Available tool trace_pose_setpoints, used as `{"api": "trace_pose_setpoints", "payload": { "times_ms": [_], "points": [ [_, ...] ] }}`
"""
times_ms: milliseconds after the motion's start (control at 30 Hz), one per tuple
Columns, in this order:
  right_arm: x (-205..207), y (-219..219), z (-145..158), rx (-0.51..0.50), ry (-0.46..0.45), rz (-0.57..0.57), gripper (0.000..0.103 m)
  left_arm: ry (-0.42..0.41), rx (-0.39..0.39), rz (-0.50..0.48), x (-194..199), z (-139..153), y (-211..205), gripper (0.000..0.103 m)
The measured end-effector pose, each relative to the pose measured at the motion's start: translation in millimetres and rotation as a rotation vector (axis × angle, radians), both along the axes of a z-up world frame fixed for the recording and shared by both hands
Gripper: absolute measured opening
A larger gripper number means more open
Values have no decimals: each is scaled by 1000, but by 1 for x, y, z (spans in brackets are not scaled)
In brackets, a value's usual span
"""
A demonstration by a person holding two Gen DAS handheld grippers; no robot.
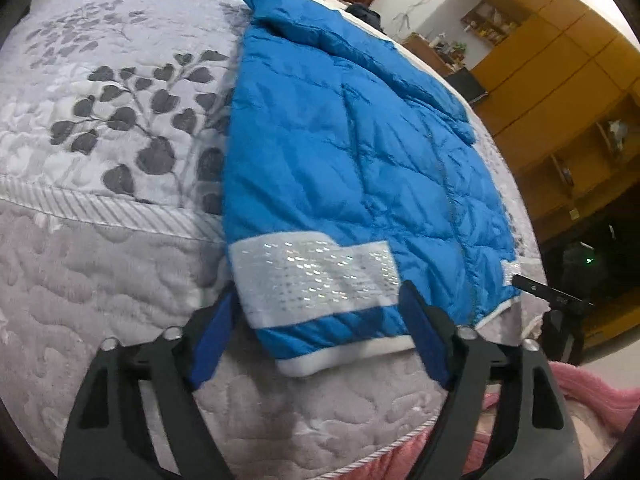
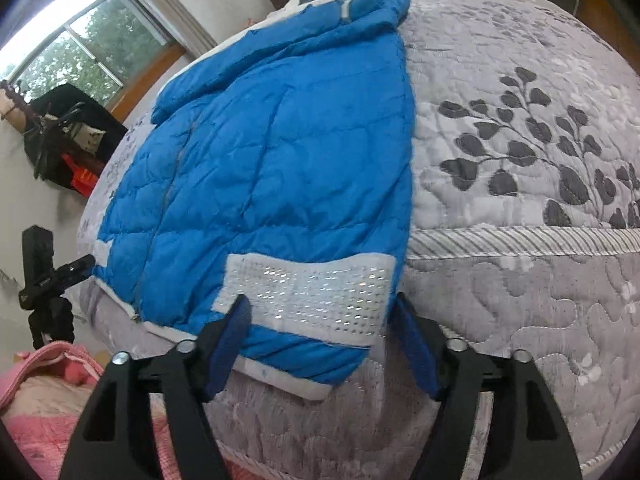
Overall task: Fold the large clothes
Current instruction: 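Move both grippers to the jacket hem and grasp the white-trimmed hem, then lift the held hem with both grippers and fold it over toward the collar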
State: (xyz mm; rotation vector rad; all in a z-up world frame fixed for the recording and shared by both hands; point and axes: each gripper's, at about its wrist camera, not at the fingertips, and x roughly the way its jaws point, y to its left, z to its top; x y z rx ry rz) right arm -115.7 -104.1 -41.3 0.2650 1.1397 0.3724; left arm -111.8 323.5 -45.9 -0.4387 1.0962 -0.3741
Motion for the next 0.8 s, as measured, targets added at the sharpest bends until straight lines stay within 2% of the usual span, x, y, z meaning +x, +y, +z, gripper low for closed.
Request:
{"api": "trace_pose_setpoints", "payload": {
  "times_ms": [133, 167, 267, 300, 367, 467, 633, 800],
  "points": [
    [0, 5, -2, -5, 1, 15, 51, 8, 34, 15, 1, -3, -3, 55],
    [0, 4, -2, 6, 3, 15, 43, 10, 32, 25, 2, -3, -2, 46],
    [0, 4, 2, 12, -15, 16, 25, 5, 26, 39, 3, -1, -1, 29],
    [0, 3, 4, 12, -23, 18, 20, 0, 24, 39, 3, 0, -2, 27],
    [0, 0, 10, 44, -33, 14, 16, -13, 22, 32, 5, 4, -2, 19],
    [2, -7, 21, 100, -57, 14, 14, -56, 2, 20, 5, 14, -2, 15],
    [6, -12, 62, 172, -159, 33, 13, -133, -101, 21, 13, 41, 6, 13],
    [28, -10, 105, 187, -259, 63, 12, -206, -119, 4, 35, 70, 7, 13]
  ]
}}
